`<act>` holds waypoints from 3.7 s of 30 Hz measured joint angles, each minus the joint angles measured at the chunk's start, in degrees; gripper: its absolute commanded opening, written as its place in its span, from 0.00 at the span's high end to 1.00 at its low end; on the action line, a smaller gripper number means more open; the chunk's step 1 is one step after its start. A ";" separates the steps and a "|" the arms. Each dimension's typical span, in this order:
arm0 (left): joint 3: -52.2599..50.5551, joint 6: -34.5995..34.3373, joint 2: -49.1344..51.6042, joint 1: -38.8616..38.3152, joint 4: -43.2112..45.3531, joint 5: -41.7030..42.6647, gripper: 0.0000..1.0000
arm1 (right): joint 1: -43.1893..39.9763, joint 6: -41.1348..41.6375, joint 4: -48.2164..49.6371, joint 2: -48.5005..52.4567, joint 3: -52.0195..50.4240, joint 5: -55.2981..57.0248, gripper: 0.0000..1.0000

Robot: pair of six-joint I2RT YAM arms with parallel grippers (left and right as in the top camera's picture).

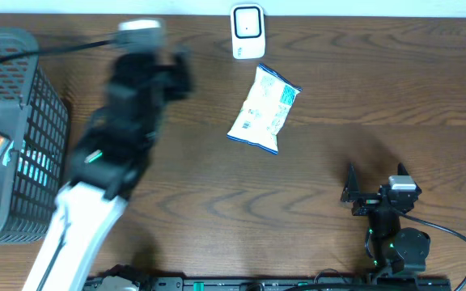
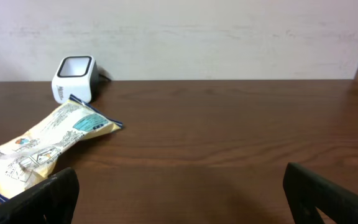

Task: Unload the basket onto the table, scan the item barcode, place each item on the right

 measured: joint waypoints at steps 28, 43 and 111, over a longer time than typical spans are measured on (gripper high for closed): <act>18.62 -1.44 25.94 67.45 -38.07 33.24 0.02 | 0.00 0.00 0.00 -0.04 -0.02 0.00 0.01; 16.63 -1.29 43.28 66.40 -38.16 32.59 0.02 | 0.00 0.00 0.00 -0.04 -0.02 0.00 0.01; 18.29 -2.45 21.35 10.36 -18.88 37.59 0.74 | 0.00 0.00 0.00 -0.04 -0.02 0.00 0.01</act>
